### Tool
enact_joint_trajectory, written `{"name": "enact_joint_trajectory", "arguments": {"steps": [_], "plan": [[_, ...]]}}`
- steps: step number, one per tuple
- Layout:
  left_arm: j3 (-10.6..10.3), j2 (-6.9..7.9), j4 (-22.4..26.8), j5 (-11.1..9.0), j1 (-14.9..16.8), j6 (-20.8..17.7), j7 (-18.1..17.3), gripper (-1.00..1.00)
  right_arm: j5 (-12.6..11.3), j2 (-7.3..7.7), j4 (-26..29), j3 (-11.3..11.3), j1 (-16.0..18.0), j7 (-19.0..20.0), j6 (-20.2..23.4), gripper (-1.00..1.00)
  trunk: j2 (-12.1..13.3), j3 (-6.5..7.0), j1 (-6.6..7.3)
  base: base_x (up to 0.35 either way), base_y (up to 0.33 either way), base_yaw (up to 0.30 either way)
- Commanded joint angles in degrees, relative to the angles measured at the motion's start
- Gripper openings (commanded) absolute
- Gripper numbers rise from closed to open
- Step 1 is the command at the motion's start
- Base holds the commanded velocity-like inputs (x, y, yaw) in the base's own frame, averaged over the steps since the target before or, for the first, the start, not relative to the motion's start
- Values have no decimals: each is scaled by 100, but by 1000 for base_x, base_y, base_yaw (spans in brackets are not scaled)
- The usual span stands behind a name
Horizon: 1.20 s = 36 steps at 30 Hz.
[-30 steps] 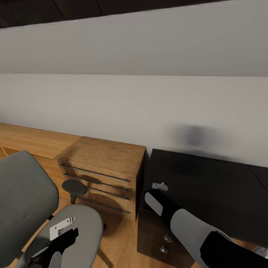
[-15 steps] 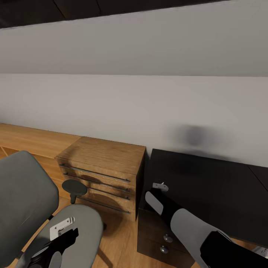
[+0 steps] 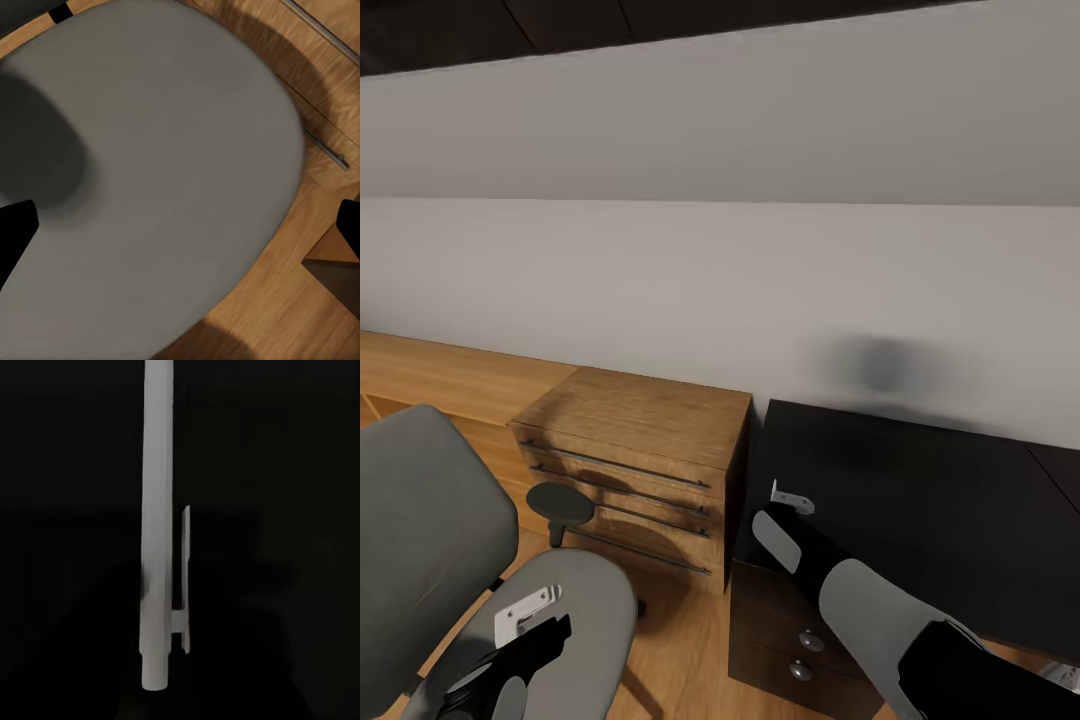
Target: In the bedroom, organize the workspace by keeping the computer under the desk, ensuring the monitor is on the desk, placing the keyboard on the desk next to the monitor, placing the mouse on the desk next to the keyboard, moving the folder from the swivel chair onto the desk next to the mouse, stacking the notebook on top of the folder with the pen on top of the notebook, and positioning the swivel chair next to the desk.
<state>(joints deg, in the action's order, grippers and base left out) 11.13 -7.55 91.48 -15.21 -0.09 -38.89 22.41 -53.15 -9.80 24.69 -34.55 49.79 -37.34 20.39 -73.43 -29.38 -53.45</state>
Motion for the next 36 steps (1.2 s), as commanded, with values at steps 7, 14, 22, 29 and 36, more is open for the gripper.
{"name": "enact_joint_trajectory", "arguments": {"steps": [7, 14, 22, 29, 36], "plan": [[3, -3, 11, -64, 0, -14, 44, 100, -46, 8, -87, -34, 4, -45, 44, -100, -3, -6, -1, 0, 0, 0], [3, -7, 10, -62, 0, -13, 42, 100, -39, 11, -87, -34, 4, -47, 38, -100, -3, -6, -1, 0, 0, 0], [-4, -9, 11, -61, 0, -4, 36, 100, -37, 13, -72, -34, 4, -46, 11, -100, 278, 120, 153, 0, 0, 0], [-5, -9, 7, -55, 0, -3, 32, 100, -37, 204, 217, -37, -1, -68, 4, -100, 559, 246, 306, 0, 0, 0], [-5, -9, 7, -46, 0, -11, 32, 100, -60, 634, 1162, -35, -214, -314, 29, -100, 840, 371, 460, -24, 0, 0]]}}
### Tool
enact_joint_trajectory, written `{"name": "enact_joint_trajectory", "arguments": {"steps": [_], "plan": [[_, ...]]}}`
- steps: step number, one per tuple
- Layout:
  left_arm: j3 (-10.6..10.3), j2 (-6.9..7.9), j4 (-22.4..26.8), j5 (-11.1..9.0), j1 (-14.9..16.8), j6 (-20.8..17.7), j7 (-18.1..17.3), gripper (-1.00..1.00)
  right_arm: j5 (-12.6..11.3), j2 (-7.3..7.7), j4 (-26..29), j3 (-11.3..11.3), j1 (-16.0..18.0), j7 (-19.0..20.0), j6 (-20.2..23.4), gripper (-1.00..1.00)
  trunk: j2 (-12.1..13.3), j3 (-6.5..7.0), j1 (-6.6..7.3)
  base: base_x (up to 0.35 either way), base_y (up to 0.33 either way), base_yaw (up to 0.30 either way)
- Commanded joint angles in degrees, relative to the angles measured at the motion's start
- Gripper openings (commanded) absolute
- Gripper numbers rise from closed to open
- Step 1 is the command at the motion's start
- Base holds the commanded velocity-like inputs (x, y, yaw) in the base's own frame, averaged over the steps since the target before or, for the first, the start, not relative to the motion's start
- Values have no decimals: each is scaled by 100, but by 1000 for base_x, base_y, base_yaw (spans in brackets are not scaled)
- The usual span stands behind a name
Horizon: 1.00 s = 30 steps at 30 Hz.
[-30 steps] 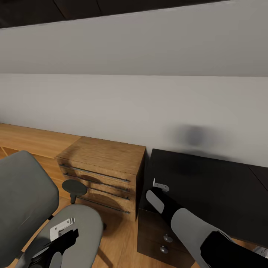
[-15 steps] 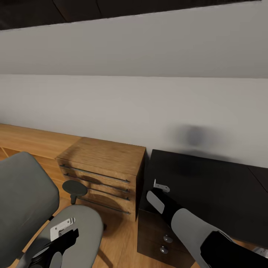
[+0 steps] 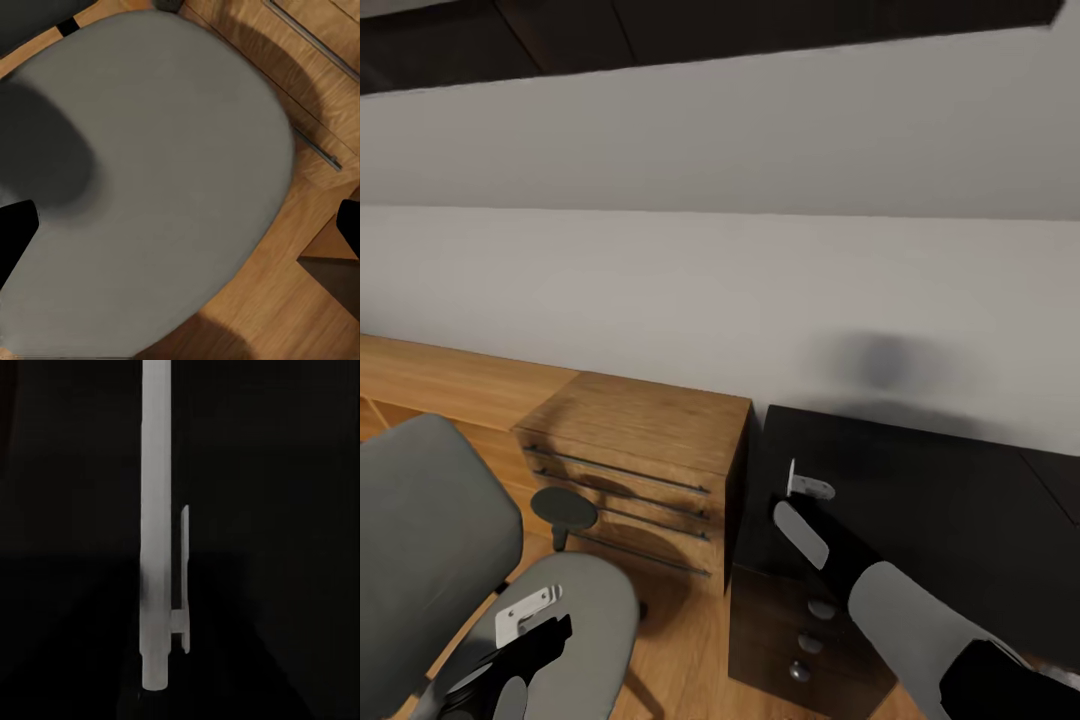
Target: In the bedroom, organize the workspace by keeping the computer under the desk, ensuring the monitor is on the desk, placing the keyboard on the desk next to the monitor, placing the mouse on the desk next to the keyboard, moving the folder from the swivel chair onto the desk next to the mouse, stacking the notebook on top of the folder with the pen on top of the notebook, and positioning the swivel chair next to the desk.
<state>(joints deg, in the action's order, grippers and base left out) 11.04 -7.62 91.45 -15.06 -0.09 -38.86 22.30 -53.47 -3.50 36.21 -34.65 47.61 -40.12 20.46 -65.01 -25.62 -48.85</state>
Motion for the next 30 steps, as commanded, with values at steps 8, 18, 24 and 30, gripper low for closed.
{"name": "enact_joint_trajectory", "arguments": {"steps": [8, 18, 24, 30], "plan": [[7, 5, 11, -59, 1, -16, 46, 100, -475, 520, 1830, -30, -551, -1271, 30, -100, 318, 139, 177, -248, -25, 0], [-46, -1, -163, -59, 1, -16, 50, 100, -1030, 1077, 3911, -33, -1148, -2262, 126, -100, 719, 318, 396, -319, -64, 0], [-506, 3, -720, -47, 1, -9, 56, 100, -1044, 1196, 4219, -40, -1213, -2334, 132, -100, 960, 426, 528, -120, -21, 0], [-1225, -3, -1485, -44, 1, 21, 62, 100, -1057, 1220, 4725, -53, -1229, -2917, 116, -100, 1201, 534, 660, -10, -2, -2]]}}
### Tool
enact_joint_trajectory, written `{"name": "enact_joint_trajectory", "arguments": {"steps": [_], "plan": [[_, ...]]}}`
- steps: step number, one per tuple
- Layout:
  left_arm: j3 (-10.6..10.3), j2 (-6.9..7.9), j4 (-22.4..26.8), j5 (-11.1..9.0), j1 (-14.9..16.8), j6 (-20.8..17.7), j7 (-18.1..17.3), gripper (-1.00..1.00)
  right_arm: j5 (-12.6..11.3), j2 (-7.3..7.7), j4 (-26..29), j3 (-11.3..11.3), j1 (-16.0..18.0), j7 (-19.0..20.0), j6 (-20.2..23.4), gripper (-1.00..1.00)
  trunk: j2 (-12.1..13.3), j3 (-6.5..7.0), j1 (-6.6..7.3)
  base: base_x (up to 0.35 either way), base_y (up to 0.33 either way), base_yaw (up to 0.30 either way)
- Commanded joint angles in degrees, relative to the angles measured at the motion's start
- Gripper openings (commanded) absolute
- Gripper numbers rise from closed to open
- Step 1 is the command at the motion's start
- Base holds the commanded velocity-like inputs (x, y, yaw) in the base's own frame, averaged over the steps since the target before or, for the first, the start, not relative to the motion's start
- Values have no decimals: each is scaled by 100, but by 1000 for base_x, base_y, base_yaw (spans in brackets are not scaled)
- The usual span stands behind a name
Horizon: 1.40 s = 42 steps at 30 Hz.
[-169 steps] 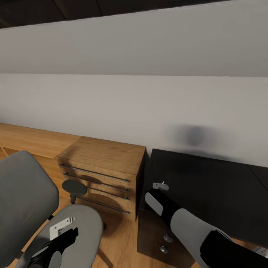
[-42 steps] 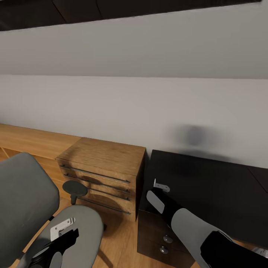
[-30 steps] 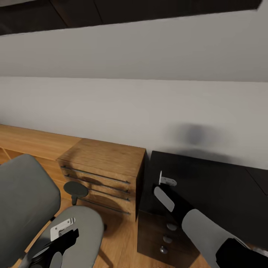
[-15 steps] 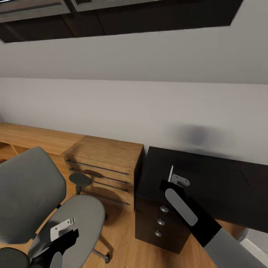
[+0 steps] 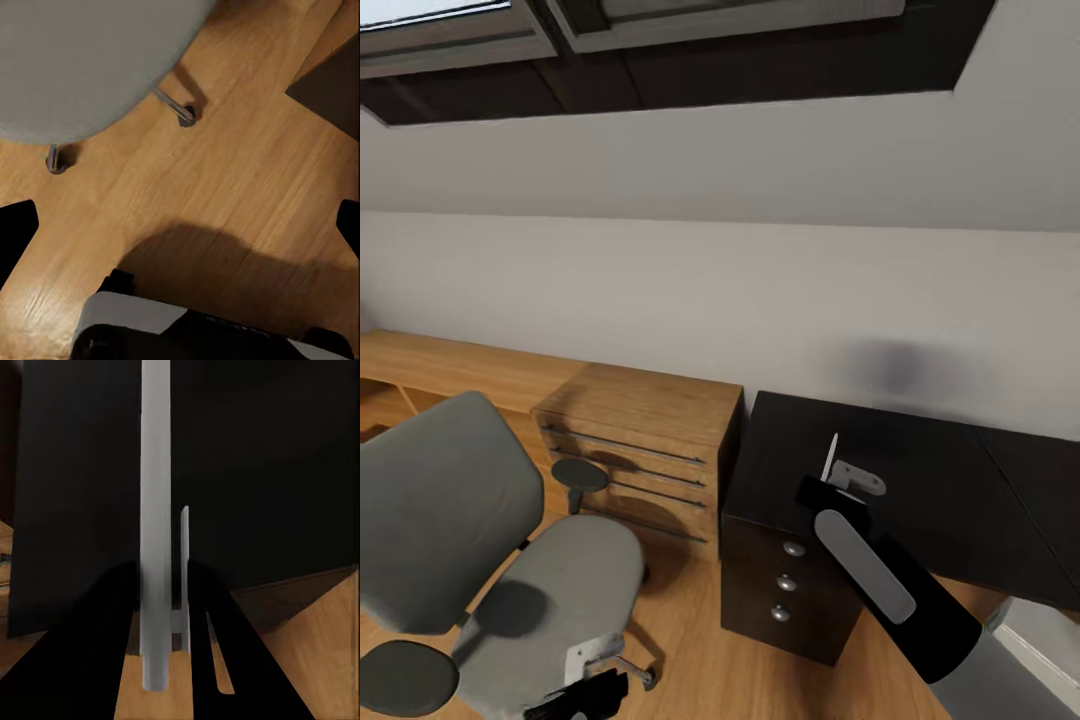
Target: In the bedroom, organize the workspace by keeping the computer under the desk, ensuring the monitor is on the desk, placing the keyboard on the desk next to the monitor, placing the mouse on the desk next to the keyboard, moving the folder from the swivel chair onto the desk next to the mouse, stacking the notebook on top of the folder with the pen on top of the notebook, and positioning the swivel chair next to the desk.
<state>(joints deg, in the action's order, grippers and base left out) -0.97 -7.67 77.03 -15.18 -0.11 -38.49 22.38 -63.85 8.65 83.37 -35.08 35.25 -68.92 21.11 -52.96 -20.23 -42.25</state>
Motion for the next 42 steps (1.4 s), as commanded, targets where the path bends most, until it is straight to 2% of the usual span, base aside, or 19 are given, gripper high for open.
{"name": "enact_joint_trajectory", "arguments": {"steps": [1, 2, 5, 7, 11, 19, 25, 33, 37, 42], "plan": [[-109, 5, -228, -28, 2, -13, 61, 100, -21, 5, 10, -14, 1, -39, 51, -100, 37, 13, 21, 0, 0, -71], [-152, 8, -317, -26, 2, -11, 63, 100, -21, 5, 11, -16, -5, -39, 51, -100, 77, 31, 43, 0, 0, -107], [-295, 96, -810, -26, 2, 403, 49, 100, -17, 5, 18, -17, -47, -46, 52, -100, 197, 85, 109, 0, 0, -121], [-323, 120, -1017, -24, 2, 588, 47, 100, -16, 5, 19, -17, -55, -48, 52, -100, 277, 121, 153, 0, 0, -62], [-350, 181, -1551, -27, 2, 1198, 36, 100, -11, -2, 21, -13, -68, -44, 51, -100, 438, 193, 241, 0, 0, -21], [-359, 228, -1916, -26, 2, 1339, 39, 100, -10, -6, -6, -12, -70, -34, 30, -100, 478, 211, 263, 0, 0, -2], [-360, 230, -1976, -27, 2, 1451, 38, 100, -9, 29, -12, 10, -70, -34, 33, -100, 478, 228, 263, 0, 0, -98], [-366, 231, -2294, 10, 2, 2017, 37, 100, -28, 109, -57, 29, -70, -21, 26, -100, 478, 242, 263, 0, 0, -230], [-368, 222, -2404, 138, 2, 2202, 38, 100, -248, 116, -238, 156, -70, 16, 19, -100, 478, 244, 263, 0, 0, -261], [-368, 217, -2481, 264, 2, 2276, 38, 100, -636, 144, -354, 518, -70, 55, 41, -100, 478, 244, 263, 0, 0, -271]]}}
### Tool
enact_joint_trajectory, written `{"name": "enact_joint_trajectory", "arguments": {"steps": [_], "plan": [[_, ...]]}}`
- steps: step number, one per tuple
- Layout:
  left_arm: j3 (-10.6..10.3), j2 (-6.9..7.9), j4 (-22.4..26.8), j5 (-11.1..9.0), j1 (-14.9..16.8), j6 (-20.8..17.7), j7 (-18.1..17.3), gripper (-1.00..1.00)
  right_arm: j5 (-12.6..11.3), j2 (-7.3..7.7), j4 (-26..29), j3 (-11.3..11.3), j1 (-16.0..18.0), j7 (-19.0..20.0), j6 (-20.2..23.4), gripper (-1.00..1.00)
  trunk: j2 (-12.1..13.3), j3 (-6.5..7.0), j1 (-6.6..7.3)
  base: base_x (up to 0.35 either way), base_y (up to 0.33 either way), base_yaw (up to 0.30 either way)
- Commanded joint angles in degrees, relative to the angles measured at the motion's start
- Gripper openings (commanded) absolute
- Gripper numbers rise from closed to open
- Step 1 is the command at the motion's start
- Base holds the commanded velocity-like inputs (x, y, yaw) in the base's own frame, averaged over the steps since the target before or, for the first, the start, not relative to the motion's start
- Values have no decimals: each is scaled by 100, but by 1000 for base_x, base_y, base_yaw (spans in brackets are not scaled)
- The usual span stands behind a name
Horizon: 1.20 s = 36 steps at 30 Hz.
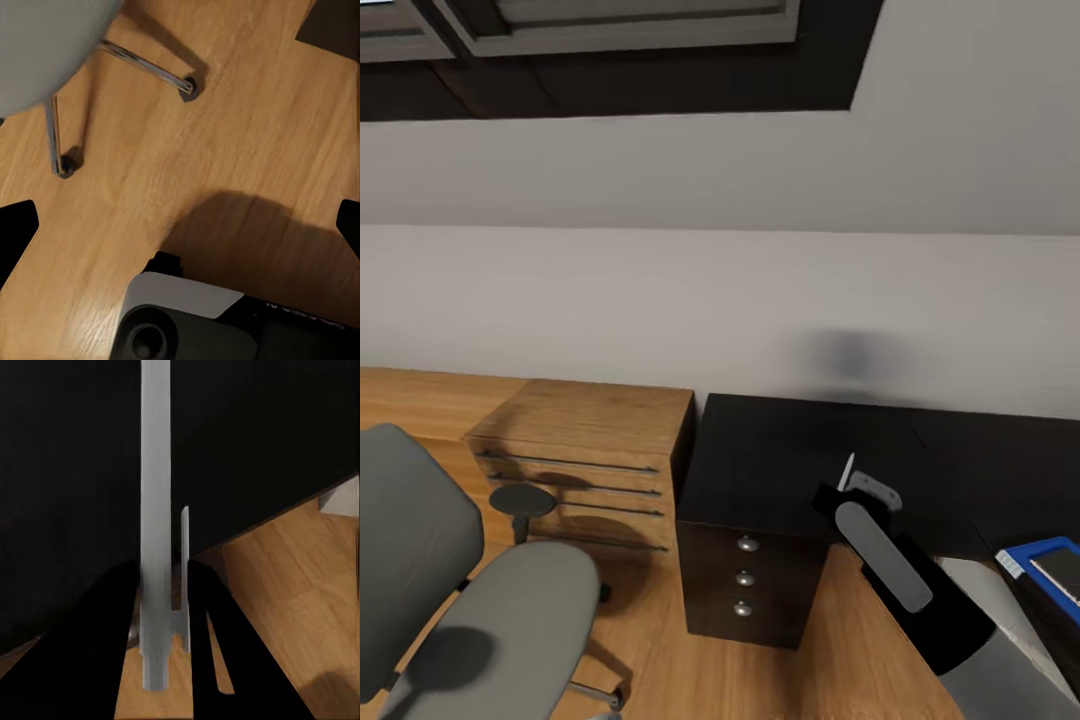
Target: In the bedroom, organize the workspace by keeping the computer under the desk, ensuring the monitor is on the desk, placing the keyboard on the desk next to the monitor, placing the mouse on the desk next to the keyboard, moving the folder from the swivel chair onto the desk next to the mouse, stacking the notebook on top of the folder with the pen on top of the notebook, and positioning the swivel chair next to the desk.
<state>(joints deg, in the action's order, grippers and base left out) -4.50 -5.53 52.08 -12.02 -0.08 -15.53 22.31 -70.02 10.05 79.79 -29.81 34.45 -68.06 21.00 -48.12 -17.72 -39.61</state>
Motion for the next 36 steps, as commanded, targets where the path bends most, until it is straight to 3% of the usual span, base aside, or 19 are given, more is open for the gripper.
{"name": "enact_joint_trajectory", "arguments": {"steps": [1, 7, 10, 15, 20, 24, 27, 36], "plan": [[-16, 2, 7, -41, -1, -16, 45, 100, -61, 24, -5, 42, 9, -27, 55, -100, -6, -7, -1, 0, 0, -280], [-16, 3, -17, -9, -1, 2, 45, 100, -236, 283, -36, 253, 9, 9, 68, -100, -6, -7, -1, 0, 0, -288], [-16, 6, -20, -5, -1, 4, 45, 100, -282, 337, -39, 349, 9, 15, 69, -100, -6, -7, -1, 0, 0, -293], [-16, 8, -26, -2, -1, 6, 45, 100, -337, 433, -90, 848, 9, 20, 148, -100, -6, -7, -1, 0, 0, -294], [-16, 8, -30, -2, -1, 10, 45, 100, -343, 559, -242, 1073, 9, 82, 233, -100, -6, -7, -1, 0, 0, -295], [-12, 10, -31, -2, -1, 14, 45, 100, -321, 589, -549, 1444, 9, 245, 318, -100, -6, -7, -1, 0, 0, -295], [-10, 10, -31, -2, -1, 15, 45, 100, -288, 599, -743, 1576, 9, 324, 393, -100, -6, -7, -1, 0, 0, -295], [-7, 8, -31, -2, -1, 15, 45, 100, -276, 643, -901, 1700, 9, 372, 405, -100, -6, -7, -1, 0, 0, -295]]}}
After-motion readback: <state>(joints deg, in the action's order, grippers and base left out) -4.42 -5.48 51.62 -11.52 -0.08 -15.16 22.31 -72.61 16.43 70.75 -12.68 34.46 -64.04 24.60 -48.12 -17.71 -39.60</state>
